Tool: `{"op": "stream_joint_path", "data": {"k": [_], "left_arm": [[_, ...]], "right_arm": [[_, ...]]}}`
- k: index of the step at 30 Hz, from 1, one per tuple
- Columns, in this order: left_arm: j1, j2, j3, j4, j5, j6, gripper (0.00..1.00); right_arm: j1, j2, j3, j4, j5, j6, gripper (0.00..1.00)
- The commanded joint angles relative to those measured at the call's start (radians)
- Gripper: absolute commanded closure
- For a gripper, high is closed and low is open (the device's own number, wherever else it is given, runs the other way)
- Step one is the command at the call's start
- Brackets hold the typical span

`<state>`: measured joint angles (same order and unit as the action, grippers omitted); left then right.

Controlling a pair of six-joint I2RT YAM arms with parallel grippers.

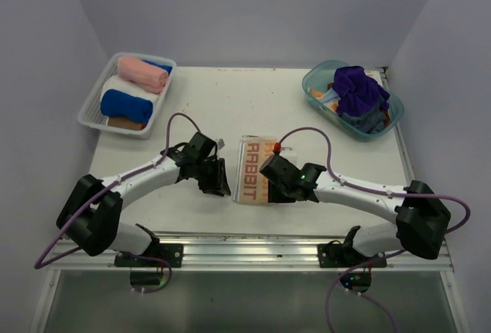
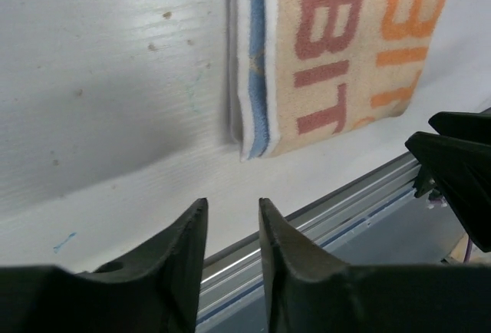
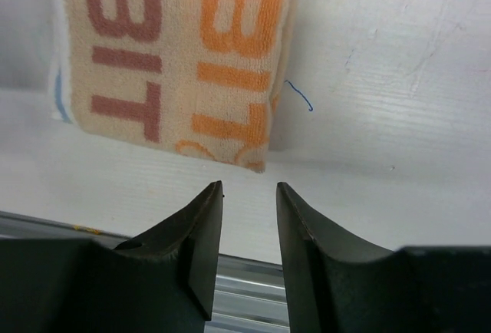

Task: Roll the towels
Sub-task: Roll the towel

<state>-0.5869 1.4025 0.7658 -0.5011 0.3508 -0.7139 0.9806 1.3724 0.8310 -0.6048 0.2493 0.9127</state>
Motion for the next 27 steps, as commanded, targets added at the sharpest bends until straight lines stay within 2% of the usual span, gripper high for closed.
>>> {"op": "stream_joint_path", "data": {"k": [1, 2, 5, 11, 16, 21, 24, 27], "left_arm": [[-0.039, -0.005, 0.082, 0.03, -0.018, 0.011, 0.69], [-0.059, 0.004, 0.101, 0.045, -0.004, -0.007, 0.71], [-0.073, 0.055, 0.093, 0.146, 0.059, -0.044, 0.82], [-0.076, 0.184, 0.084, 0.223, 0.042, -0.044, 0.88], [-0.076, 0.224, 0.088, 0.214, 0.037, -0.01, 0.9], [-0.076, 0.15, 0.119, 0.158, 0.005, 0.001, 0.89], [-0.076, 0.095, 0.115, 0.127, -0.003, 0.002, 0.84], [-0.077, 0.063, 0.08, 0.125, 0.005, -0.002, 0.73]], "right_arm": [[-0.003, -0.033, 0.088, -0.035, 0.094, 0.012, 0.63], [-0.003, -0.009, 0.098, -0.032, 0.099, 0.006, 0.7], [-0.005, 0.058, 0.122, 0.005, 0.09, -0.018, 0.81], [-0.037, 0.158, 0.059, 0.112, 0.038, -0.028, 0.85], [-0.04, 0.128, 0.004, 0.134, -0.01, -0.021, 0.85], [-0.04, 0.005, -0.004, 0.099, 0.008, -0.02, 0.84], [-0.04, -0.078, -0.032, 0.08, 0.031, -0.003, 0.8], [-0.04, -0.102, -0.067, 0.076, 0.022, 0.009, 0.72]]}}
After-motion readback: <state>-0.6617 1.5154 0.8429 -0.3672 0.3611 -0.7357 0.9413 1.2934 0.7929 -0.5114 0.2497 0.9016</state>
